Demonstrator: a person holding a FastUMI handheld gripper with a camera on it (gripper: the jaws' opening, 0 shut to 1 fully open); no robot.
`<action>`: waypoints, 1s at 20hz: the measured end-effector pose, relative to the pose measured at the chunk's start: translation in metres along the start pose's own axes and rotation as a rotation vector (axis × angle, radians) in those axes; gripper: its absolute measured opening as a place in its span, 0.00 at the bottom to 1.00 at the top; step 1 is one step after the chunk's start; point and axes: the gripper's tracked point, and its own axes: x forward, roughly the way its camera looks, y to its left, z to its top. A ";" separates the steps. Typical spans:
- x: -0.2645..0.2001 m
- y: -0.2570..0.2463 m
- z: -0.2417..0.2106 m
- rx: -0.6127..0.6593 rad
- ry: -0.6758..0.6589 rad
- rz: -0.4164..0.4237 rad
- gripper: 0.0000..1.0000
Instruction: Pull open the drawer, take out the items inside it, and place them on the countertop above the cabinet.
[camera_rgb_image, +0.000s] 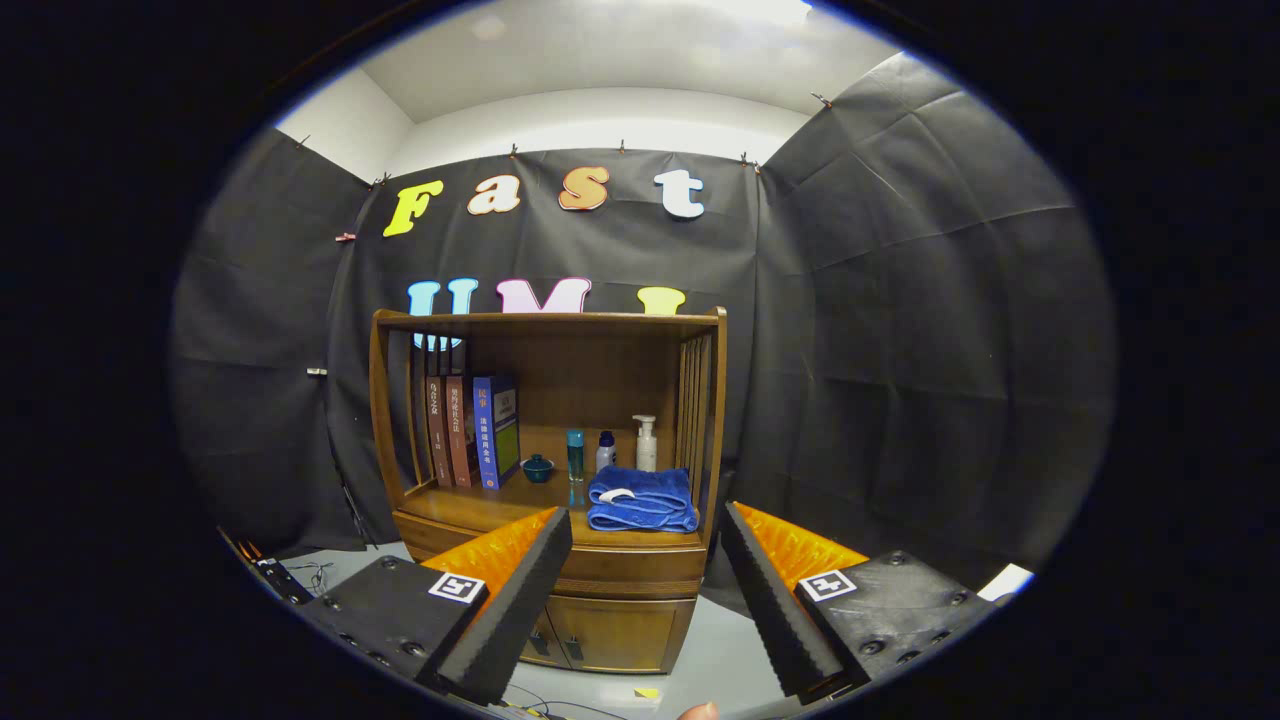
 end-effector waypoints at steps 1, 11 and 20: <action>0.000 0.000 -0.001 -0.001 0.001 0.002 0.98; 0.002 0.006 -0.007 0.001 0.006 0.017 0.98; 0.032 0.061 -0.034 -0.003 -0.007 0.087 0.98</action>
